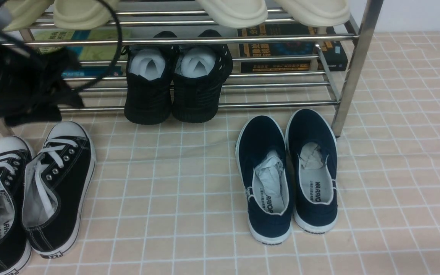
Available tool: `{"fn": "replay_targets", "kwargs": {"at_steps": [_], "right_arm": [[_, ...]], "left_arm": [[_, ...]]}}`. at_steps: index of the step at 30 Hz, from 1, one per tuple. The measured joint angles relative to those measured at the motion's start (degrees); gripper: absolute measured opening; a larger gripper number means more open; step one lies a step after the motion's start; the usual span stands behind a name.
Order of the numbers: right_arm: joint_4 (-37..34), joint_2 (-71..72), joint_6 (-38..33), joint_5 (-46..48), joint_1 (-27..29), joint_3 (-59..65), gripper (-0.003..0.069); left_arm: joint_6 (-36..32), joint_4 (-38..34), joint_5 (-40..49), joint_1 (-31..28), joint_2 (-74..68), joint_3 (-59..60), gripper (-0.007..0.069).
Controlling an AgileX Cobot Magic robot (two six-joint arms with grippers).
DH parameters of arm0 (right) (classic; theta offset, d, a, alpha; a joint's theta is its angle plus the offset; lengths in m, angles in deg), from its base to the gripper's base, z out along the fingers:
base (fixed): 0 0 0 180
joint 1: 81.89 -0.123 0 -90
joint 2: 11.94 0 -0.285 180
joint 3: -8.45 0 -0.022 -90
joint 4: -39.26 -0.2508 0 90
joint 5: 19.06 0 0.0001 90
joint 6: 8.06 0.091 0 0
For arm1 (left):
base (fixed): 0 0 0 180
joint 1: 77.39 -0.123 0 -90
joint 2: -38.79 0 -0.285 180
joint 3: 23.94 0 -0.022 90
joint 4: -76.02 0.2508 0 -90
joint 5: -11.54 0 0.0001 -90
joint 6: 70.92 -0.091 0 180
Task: Take the shoes off the shelf from the light coffee tablecloth by hand.
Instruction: 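Grasp a shoe standing on the lower shelf of the shoe rack with the left gripper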
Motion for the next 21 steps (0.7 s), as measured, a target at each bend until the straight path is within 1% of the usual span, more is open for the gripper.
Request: {"fn": "replay_targets", "kwargs": {"at_steps": [1,2,3,4,5,9,13,21], "right_arm": [[0.0,0.0,0.0,0.0,0.0,0.0,0.0239],[0.0,0.0,0.0,0.0,0.0,0.0,0.0239],[0.0,0.0,0.0,0.0,0.0,0.0,0.0239],[0.0,0.0,0.0,0.0,0.0,0.0,0.0239],[0.0,0.0,0.0,0.0,0.0,0.0,0.0239],[0.0,0.0,0.0,0.0,0.0,0.0,0.0239],[0.0,0.0,0.0,0.0,0.0,0.0,0.0239],[0.0,0.0,0.0,0.0,0.0,0.0,0.0239]], "left_arm": [[0.0,-0.72,0.0,0.0,-1.96,-2.13,0.0392],[0.0,-0.91,0.0,0.0,-2.37,-2.55,0.0395],[0.0,-2.74,0.0,0.0,-5.29,-5.55,0.0419],[0.0,-2.97,0.09,0.0,-6.15,-6.39,0.0421],[0.0,-5.08,0.56,0.0,-9.55,-9.63,0.0433],[0.0,-7.59,2.49,0.0,-16.94,-15.75,0.0437],[0.06,-7.81,2.48,0.0,-21.97,-19.07,0.044],[1.28,-9.67,-3.67,0.0,-27.38,-20.68,0.044]]}}
